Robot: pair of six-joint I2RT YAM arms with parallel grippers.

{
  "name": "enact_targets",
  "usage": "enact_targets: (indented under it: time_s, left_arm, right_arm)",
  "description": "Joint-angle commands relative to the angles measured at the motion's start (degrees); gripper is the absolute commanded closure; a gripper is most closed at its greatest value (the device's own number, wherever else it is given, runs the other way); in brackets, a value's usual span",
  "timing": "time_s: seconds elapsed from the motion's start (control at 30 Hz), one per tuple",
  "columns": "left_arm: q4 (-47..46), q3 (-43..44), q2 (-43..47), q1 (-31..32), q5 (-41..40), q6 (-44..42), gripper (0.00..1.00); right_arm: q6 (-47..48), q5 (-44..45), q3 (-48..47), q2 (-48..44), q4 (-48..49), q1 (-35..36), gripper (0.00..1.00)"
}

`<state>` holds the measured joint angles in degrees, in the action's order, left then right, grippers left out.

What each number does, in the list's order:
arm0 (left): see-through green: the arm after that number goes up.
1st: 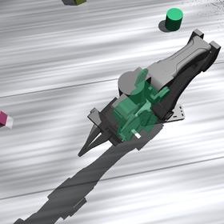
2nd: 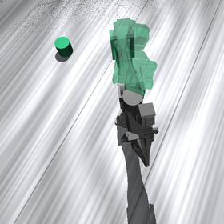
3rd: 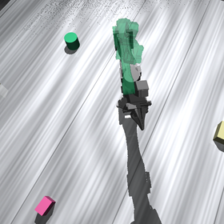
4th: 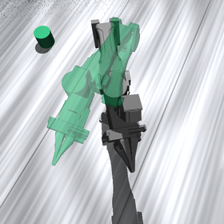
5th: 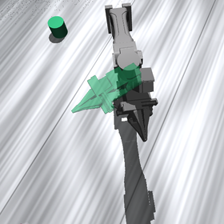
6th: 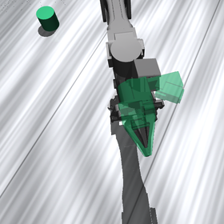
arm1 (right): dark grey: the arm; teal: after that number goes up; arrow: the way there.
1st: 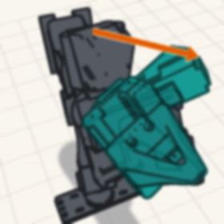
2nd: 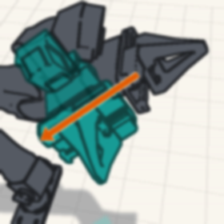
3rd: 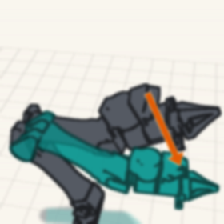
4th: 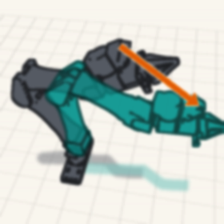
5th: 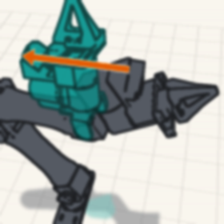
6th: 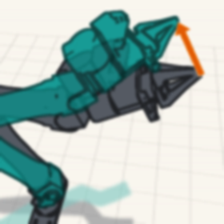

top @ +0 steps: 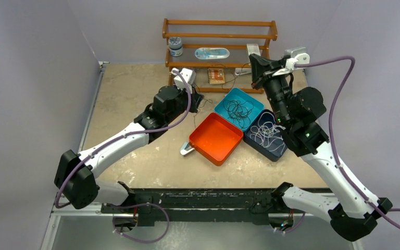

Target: Untangle the cables

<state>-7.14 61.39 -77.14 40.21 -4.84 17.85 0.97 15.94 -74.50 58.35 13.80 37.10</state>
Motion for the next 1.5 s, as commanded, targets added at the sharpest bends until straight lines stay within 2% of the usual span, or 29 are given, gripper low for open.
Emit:
enact_targets:
  time_s: [0.0,0.43,0.47,0.6,0.63,0.67,0.73,0.77,0.87,1.0,1.1,1.23,1.33,1.47]
  left_arm:
    - [-0.3,1.5,-2.9,1.5,5.7,3.1,1.0]
    - [-11.8,-7.6,-11.4,1.9,10.6,8.9,1.0]
    - [-12.0,-7.8,-11.8,2.0,10.4,8.9,0.97]
    - [-11.2,-8.6,-10.7,2.0,10.0,8.8,0.65]
    - [-10.5,-8.9,-10.0,2.0,9.7,8.6,0.6]
    - [-9.5,-9.1,-9.1,1.9,9.3,8.3,0.47]
    - [-7.3,-10.1,-7.1,1.9,8.3,8.0,0.36]
    - [-6.7,-11.0,-5.9,1.9,8.0,8.0,0.34]
    - [-4.9,-13.5,-2.0,1.9,8.5,8.7,0.32]
    - [-4.7,-17.5,2.9,1.9,7.1,9.9,0.31]
    - [-3.8,-18.7,5.7,1.8,1.5,11.4,0.32]
    - [-3.9,-19.6,9.4,1.7,-7.8,14.6,0.34]
    - [-4.0,-19.3,9.7,1.3,-12.9,15.7,0.34]
    - [-5.1,-16.6,6.2,-0.1,-13.6,15.7,0.34]
  right_arm:
    - [-0.4,5.5,2.5,-1.7,-1.7,-0.1,1.0]
    - [-5.0,4.8,8.3,0.7,-3.0,-1.2,1.0]
    - [-5.5,4.7,8.7,0.7,-3.1,-1.2,1.0]
    - [-6.9,5.0,10.3,0.3,-4.5,-1.3,1.0]
    - [-7.2,5.4,10.8,0.1,-5.0,-1.3,1.0]
    - [-7.8,5.8,11.2,-0.1,-5.5,-1.3,1.0]
    - [-8.6,6.2,12.4,-0.7,-6.0,-1.3,1.0]
    - [-9.1,6.2,13.0,-1.0,-6.1,-1.3,1.0]
    - [-10.8,5.0,13.9,-1.7,-6.8,-1.3,1.0]
    - [-11.2,-2.0,14.3,-3.1,-6.6,-1.3,1.0]
    - [-12.1,-6.0,13.6,-4.3,-7.9,-1.3,1.0]
    - [-13.2,-11.6,10.6,-4.0,-16.5,-1.3,1.0]
    - [-13.2,-14.6,8.5,-2.2,-22.8,-1.3,1.0]
    - [-16.1,-19.2,9.6,-2.4,-26.4,-1.3,1.0]
